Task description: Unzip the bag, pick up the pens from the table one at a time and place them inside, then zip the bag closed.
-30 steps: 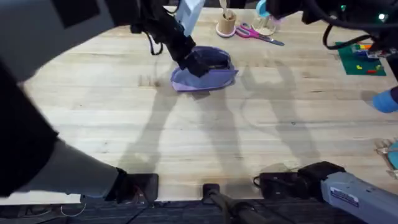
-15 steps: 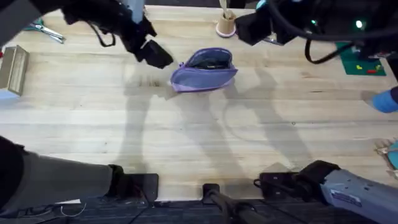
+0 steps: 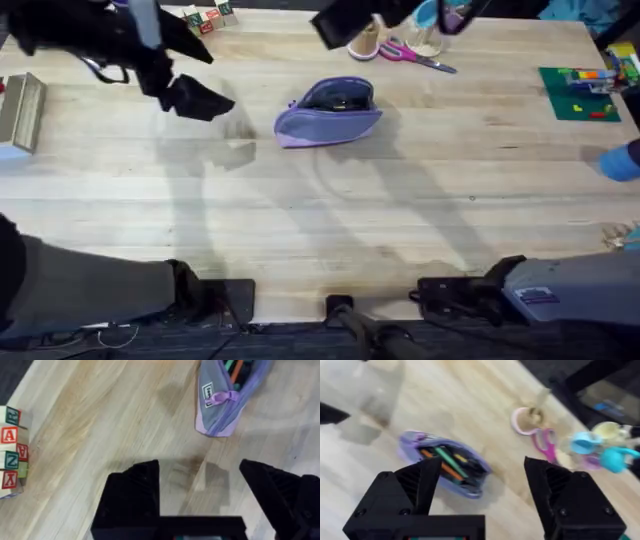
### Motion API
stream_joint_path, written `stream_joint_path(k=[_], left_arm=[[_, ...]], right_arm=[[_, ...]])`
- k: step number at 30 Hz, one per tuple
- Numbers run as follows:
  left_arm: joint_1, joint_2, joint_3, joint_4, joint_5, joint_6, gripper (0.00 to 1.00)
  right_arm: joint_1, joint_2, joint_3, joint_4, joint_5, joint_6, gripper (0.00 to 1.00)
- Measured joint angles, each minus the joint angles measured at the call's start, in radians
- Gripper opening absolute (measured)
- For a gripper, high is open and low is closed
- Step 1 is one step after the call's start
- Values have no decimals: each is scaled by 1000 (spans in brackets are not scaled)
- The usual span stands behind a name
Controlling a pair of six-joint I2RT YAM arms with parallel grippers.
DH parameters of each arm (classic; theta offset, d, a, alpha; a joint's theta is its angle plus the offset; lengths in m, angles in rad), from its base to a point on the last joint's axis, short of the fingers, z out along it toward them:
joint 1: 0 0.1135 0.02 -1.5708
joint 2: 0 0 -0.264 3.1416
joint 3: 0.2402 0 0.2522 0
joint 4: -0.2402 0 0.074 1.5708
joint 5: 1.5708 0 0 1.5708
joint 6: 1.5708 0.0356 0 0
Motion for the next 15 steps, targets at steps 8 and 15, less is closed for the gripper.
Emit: stream_joint_path(k=[8,15], left_arm=[[102,0,0,-107,129,183,994],[109,13,0,-138,152,234,994]], right_arm=[[24,108,78,-119,-166,90,996],[59,150,78,-204,-210,107,996]])
